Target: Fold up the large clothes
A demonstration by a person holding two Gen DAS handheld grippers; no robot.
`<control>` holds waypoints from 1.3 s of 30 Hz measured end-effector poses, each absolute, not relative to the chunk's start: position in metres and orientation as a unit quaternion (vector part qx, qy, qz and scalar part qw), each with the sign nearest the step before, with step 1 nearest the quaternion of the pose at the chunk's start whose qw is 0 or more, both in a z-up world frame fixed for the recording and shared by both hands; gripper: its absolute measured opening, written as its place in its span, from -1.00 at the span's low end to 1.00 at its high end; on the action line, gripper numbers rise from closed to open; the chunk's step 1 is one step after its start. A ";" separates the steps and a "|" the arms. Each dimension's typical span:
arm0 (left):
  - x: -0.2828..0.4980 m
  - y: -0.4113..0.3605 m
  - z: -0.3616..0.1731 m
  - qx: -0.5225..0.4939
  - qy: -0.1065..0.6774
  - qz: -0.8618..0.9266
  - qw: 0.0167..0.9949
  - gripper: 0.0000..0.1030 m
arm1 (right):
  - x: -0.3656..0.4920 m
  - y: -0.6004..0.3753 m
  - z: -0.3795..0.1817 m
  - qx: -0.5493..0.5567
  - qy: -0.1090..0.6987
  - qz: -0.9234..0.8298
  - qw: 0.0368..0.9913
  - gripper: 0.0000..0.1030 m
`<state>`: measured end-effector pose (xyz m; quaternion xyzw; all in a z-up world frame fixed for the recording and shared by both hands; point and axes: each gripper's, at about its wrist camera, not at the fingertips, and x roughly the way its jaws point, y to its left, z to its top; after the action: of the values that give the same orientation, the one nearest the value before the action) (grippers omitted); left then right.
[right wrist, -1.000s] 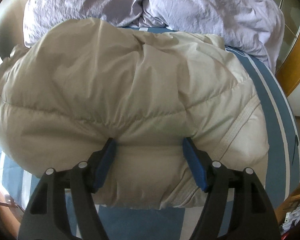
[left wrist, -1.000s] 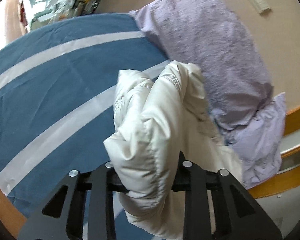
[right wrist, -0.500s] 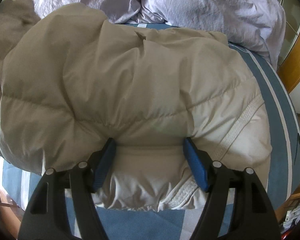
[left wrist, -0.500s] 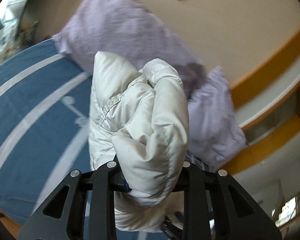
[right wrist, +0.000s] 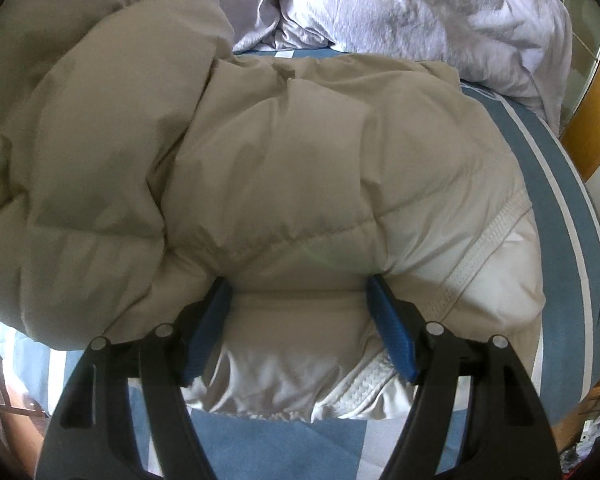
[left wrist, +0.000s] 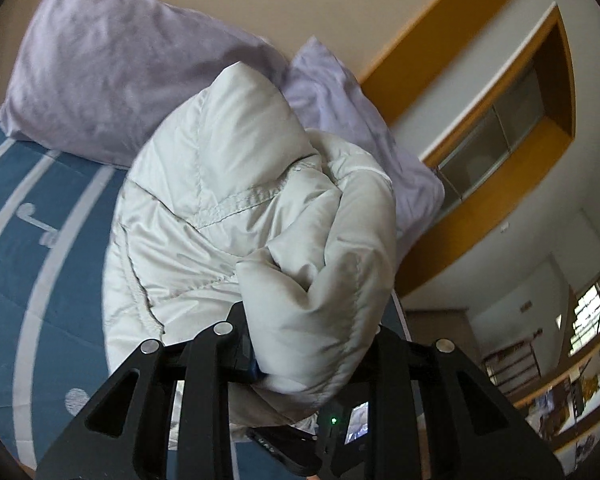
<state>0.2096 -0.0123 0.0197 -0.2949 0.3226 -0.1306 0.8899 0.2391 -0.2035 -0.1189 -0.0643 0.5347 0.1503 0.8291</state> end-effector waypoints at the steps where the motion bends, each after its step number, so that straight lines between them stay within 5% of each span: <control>1: 0.213 -0.020 0.018 -0.289 0.327 -0.135 0.889 -0.51 | 0.239 -0.206 -0.118 -0.060 0.534 0.154 0.829 0.38; 39: 0.246 -0.190 -0.051 -0.076 0.450 -0.181 0.871 -0.48 | 0.209 -0.345 -0.074 0.033 0.495 0.060 0.866 0.37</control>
<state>0.2462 -0.1897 -0.0508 -0.0763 0.4495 -0.1812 0.8714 0.2090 -0.3453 -0.0740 0.0332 0.4950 0.0597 0.8662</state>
